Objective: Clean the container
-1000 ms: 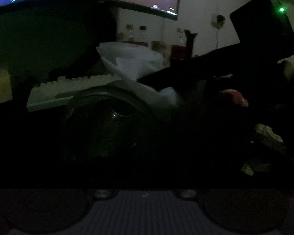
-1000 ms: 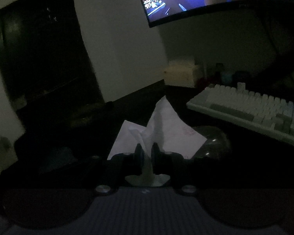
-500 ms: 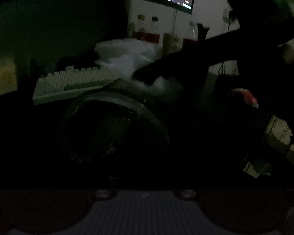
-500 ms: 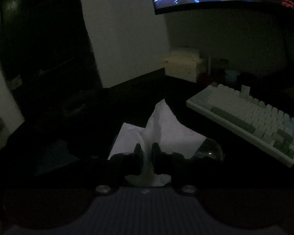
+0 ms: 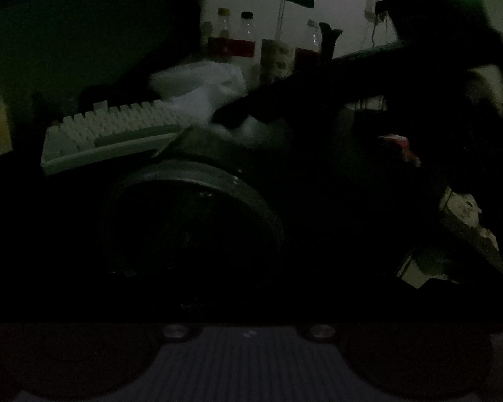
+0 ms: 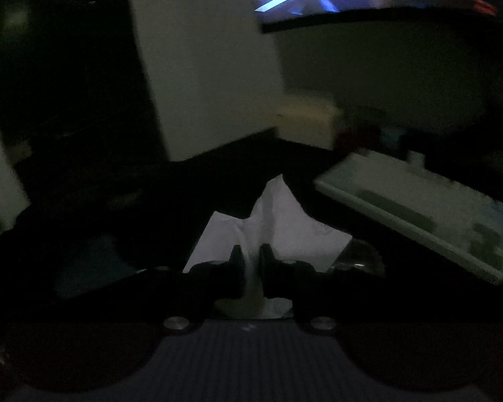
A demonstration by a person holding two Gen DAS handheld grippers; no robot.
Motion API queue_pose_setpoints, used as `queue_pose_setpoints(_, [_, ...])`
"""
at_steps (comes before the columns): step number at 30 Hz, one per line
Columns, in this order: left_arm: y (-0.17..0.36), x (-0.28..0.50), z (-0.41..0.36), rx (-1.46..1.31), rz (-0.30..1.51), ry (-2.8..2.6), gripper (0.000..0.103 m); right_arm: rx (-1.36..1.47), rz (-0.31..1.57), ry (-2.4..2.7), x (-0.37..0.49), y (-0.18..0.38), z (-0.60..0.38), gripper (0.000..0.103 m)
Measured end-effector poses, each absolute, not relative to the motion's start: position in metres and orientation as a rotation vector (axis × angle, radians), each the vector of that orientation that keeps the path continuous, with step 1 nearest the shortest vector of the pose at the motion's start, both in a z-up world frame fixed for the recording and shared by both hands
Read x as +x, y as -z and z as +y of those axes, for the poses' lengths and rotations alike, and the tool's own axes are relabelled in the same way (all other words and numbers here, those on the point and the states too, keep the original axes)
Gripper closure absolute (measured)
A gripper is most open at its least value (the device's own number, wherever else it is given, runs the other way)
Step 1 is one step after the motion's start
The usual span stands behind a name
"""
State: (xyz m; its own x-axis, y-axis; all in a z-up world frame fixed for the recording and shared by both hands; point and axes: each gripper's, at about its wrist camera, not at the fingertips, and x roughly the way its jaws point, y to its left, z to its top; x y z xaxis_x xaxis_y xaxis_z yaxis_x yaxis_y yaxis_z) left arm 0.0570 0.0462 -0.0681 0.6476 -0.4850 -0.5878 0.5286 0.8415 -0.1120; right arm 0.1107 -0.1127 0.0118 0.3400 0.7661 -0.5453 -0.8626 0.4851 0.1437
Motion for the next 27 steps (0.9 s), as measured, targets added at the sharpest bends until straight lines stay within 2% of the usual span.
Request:
queue_pose_setpoints(9, [0.069, 0.063, 0.048, 0.061, 0.646, 0.568, 0.053, -0.140, 0.619, -0.857, 0.154, -0.007, -0.126, 0.090])
queue_pose_setpoints(16, [0.069, 0.070, 0.055, 0.045, 0.647, 0.560, 0.053, -0.156, 0.590, -1.052, 0.117, -0.010, -0.114, 0.090])
queue_pose_setpoints(27, [0.070, 0.077, 0.072, 0.016, 0.640, 0.523, 0.053, -0.123, 0.609, -0.872, 0.151, -0.001, -0.117, 0.090])
